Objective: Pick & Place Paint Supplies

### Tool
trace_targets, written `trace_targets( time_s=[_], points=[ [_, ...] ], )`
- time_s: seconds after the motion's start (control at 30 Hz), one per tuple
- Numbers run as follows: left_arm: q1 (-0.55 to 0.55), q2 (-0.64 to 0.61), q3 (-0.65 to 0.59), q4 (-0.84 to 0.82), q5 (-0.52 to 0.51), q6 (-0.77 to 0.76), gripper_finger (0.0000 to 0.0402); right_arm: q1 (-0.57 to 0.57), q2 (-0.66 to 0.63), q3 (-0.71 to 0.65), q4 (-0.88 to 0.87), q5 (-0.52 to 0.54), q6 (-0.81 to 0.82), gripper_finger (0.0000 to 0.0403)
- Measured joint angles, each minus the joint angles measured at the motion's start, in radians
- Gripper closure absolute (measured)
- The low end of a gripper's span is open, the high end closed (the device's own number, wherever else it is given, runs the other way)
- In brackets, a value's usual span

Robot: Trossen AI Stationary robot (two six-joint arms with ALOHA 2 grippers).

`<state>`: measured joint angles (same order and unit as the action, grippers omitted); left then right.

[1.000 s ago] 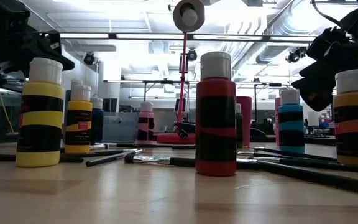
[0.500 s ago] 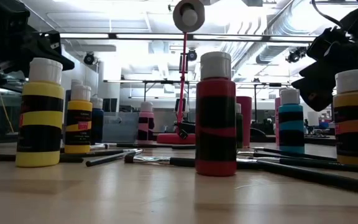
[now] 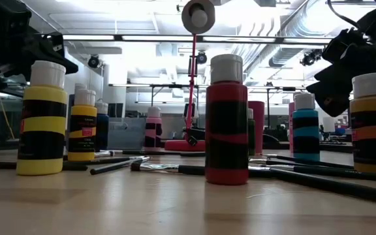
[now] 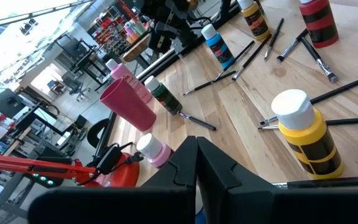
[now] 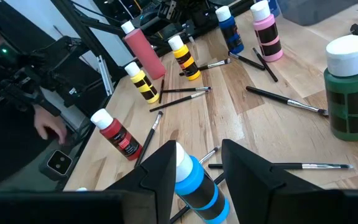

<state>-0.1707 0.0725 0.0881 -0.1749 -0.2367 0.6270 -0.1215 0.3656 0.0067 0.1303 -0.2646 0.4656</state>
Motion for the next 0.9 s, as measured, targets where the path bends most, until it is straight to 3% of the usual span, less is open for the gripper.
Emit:
trace_targets(
  time_s=[0.47,0.9],
  points=[
    [0.000,0.000,0.000,0.003,0.000,0.000,0.0398,0.000,0.000,0.000,0.000,0.000,0.000,0.0280],
    [0.000,0.000,-0.006,0.130,0.006,-0.032,0.0398,0.000,0.000,0.000,0.000,0.000,0.000,0.0280]
  ],
)
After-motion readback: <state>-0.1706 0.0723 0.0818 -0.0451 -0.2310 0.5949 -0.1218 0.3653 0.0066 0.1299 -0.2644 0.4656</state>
